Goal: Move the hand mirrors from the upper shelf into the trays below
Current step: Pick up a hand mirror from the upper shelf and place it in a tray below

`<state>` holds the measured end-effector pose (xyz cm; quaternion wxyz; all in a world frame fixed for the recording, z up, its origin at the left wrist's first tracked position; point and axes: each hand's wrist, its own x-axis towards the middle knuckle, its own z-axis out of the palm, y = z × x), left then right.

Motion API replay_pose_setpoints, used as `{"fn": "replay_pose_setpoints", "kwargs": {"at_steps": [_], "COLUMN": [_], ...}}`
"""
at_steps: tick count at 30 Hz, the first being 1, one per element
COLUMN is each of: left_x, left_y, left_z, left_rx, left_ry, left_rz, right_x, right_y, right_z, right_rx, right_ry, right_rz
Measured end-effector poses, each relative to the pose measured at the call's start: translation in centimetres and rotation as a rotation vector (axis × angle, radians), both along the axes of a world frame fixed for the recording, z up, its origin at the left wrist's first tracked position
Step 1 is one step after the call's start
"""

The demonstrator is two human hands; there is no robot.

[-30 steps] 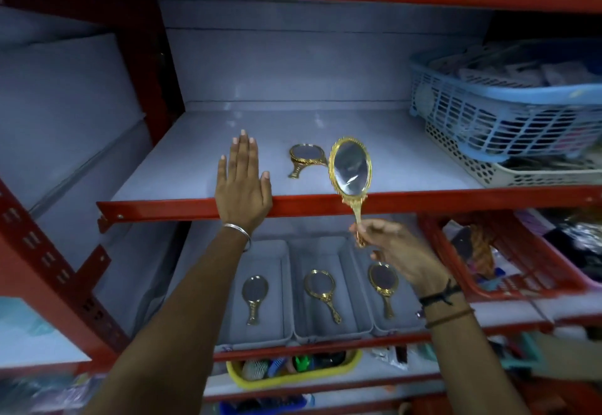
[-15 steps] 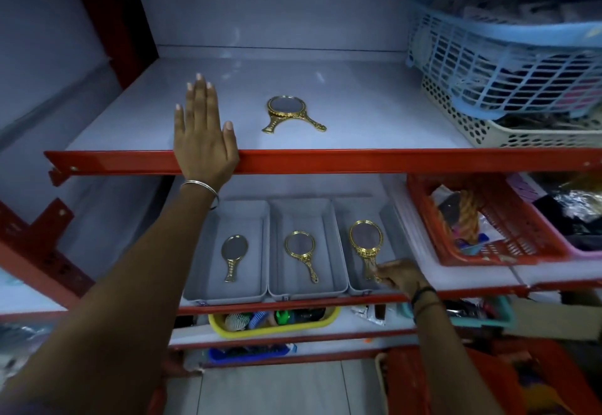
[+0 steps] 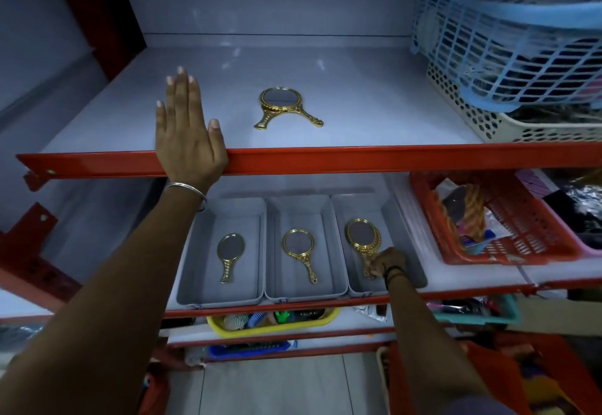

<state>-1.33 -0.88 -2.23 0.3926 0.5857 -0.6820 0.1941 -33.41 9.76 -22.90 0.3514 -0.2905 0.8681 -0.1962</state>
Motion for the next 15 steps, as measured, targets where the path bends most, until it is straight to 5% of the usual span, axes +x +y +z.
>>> {"fn": "replay_pose_setpoints", "kwargs": {"at_steps": [3,6,9,12,15], "left_x": [0.0,0.1,0.1,0.1,0.2], "left_y": [-0.1,-0.1,0.0,0.2,0.4], "left_z": [0.1,0.1,0.1,0.4,0.6], "left_rx": [-0.002,-0.014,0.003,0.027,0.051], "left_ry": [0.002,0.004,0.010,0.010,0.007], "left_rz": [0.000,0.005,0.001,-0.003,-0.018], "right_x": [0.1,1.7,4.2,6.8,8.8], "right_y": [0.4,1.0,2.9,4.7,2.7], "right_z": [1.5,6.9,16.1,25.3,30.5], "right_rx": [-0.065,-0.306,-0.422,-0.533,-0.723], "right_ry": [0.054,-0.172,-0.372,-0.405,-0.324], "right_rz": [0.025,0.093,0.403,0.713,0.779]}}
